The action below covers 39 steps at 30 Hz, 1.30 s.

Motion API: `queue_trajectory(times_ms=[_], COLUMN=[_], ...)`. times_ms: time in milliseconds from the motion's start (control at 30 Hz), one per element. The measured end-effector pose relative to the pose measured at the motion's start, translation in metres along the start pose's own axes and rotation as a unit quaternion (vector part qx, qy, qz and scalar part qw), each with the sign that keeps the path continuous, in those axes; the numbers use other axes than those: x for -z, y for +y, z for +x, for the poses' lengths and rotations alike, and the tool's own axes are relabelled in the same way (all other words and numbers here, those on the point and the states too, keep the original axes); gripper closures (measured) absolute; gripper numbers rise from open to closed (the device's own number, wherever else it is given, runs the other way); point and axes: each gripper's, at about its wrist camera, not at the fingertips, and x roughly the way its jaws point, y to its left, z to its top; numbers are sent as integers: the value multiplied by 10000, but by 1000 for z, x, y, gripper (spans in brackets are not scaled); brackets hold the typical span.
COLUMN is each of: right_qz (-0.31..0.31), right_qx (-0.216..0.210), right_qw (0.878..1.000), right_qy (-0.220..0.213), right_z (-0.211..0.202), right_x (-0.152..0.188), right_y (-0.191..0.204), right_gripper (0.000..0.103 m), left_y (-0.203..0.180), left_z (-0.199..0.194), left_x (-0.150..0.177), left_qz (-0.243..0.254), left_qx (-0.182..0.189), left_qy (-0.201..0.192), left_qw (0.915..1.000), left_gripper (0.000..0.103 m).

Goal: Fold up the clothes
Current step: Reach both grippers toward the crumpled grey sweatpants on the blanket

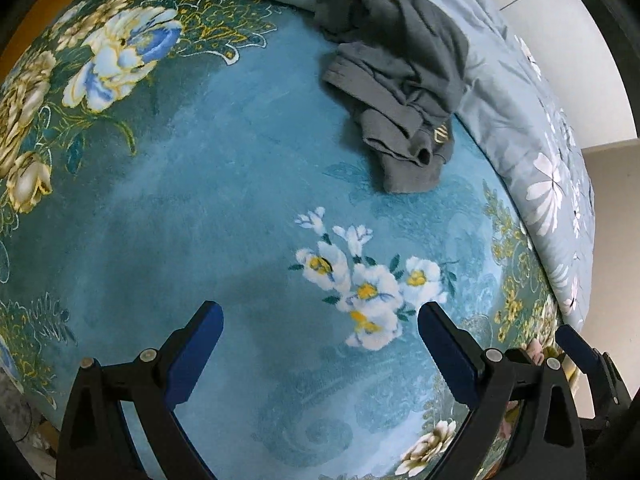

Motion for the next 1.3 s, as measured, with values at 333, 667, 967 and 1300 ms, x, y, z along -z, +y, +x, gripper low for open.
queue_trajectory(times_ms=[333, 667, 967, 1300], right_qz=[169, 819, 1459, 1967], right_qx=[-47, -2, 180, 56], right_qw=[9993, 9943, 9844, 9758], right_qy=[340, 686, 969, 949], right_z=[40, 63, 56, 42], right_x=[4, 52, 120, 128], right_y=[-15, -60, -101, -118], right_gripper=[0, 0, 0, 0], left_y=[-5, -54, -69, -59], left_z=[32, 69, 107, 13], left_x=[-45, -109, -152, -108], left_qz=[148, 570, -254, -106], left_qx=[-63, 435, 969, 1611], left_qy=[124, -119, 114, -649], left_qw=[9998, 9974, 9949, 9848], left_gripper=[5, 5, 70, 94])
